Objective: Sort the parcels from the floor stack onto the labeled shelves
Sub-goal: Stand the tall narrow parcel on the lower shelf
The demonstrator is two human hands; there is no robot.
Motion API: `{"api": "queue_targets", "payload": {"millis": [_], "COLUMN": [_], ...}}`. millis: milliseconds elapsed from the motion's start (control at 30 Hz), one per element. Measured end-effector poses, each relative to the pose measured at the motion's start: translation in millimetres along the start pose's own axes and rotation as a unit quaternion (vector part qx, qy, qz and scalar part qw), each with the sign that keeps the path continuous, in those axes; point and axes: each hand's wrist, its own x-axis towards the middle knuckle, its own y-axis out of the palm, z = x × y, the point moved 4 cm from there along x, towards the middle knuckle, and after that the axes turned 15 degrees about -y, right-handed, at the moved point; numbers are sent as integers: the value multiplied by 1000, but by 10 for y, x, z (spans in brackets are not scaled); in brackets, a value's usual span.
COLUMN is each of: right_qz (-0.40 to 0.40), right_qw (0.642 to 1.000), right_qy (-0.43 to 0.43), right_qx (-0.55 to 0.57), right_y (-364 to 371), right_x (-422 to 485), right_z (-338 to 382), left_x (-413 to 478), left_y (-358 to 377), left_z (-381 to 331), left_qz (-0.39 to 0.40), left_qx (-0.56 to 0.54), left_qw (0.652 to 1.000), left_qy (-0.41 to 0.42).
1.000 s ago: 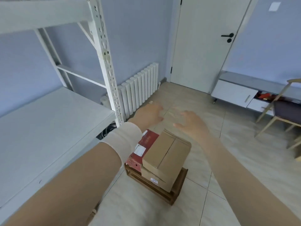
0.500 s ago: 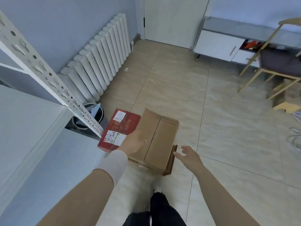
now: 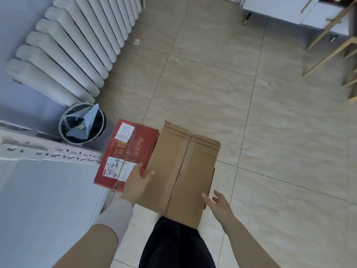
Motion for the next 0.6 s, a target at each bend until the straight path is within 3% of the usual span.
{"api": "queue_targets", "payload": {"millis": [200,433,600], "right_qz": [-47,-73,-57], "right_qw": [992,978,964], "right_qy": [18,46,48], "right_qx": [115,190,255], "right_y": [265,216,40], "right_x": [572,572,277], "right_z": [-158,-294,-191], "left_x": [328,101,-288], "left_y": [199,230,153], "left_z": [-33,-50,-260], "left_qz": [67,29,135], "left_qx": [-1,-1,-36], "left_qw": [998,995,982], "left_qy": [5,90,125]}}
